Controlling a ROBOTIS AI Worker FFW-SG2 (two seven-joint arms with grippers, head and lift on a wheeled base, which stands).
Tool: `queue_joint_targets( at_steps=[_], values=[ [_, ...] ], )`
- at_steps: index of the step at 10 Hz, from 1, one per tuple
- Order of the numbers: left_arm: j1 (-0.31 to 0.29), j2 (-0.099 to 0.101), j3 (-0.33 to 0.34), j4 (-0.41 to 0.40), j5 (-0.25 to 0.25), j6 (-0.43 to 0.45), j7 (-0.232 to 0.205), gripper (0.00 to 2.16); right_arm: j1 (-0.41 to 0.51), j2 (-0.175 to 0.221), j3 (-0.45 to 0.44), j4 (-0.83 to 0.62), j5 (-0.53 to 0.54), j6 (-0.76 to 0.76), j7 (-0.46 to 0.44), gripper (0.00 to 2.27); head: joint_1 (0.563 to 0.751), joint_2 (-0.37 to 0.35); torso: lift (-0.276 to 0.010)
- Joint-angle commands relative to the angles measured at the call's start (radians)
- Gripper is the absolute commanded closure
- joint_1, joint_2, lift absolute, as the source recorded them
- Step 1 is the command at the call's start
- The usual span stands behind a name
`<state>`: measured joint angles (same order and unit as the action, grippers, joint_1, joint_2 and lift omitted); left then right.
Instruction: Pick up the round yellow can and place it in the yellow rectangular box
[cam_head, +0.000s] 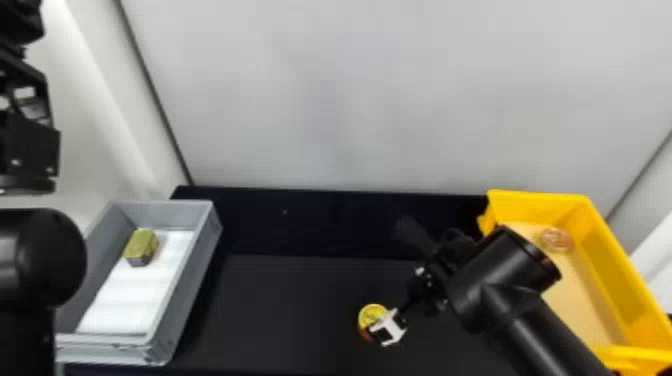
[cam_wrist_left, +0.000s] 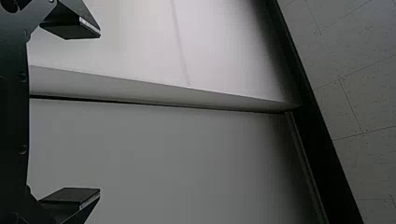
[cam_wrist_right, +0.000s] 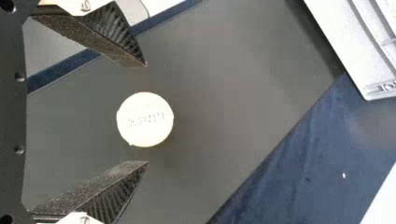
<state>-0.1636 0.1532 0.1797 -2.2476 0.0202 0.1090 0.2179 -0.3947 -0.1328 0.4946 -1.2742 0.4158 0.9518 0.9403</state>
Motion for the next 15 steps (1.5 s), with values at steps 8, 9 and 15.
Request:
queue_joint_targets(
  at_steps=[8,9,15],
  values=[
    [-0.01,0.006,-0.009,0.005,-0.002,0.001,0.0,0.09,-0.038,0.016,0.027,0.182,-0.023,-0.207,-0.03,0.0,0.694,0.054,-0.003],
    [-0.01,0.006,-0.009,0.005,-0.002,0.001,0.0,0.09,-0.039,0.015,0.026,0.187,-0.023,-0.212,-0.032,0.0,0.694,0.054,-0.003],
    [-0.011,0.005,-0.011,0.005,-0.002,-0.002,0.0,0.09,-0.049,0.015,0.032,0.222,-0.024,-0.249,-0.039,0.0,0.694,0.054,-0.003]
  ],
)
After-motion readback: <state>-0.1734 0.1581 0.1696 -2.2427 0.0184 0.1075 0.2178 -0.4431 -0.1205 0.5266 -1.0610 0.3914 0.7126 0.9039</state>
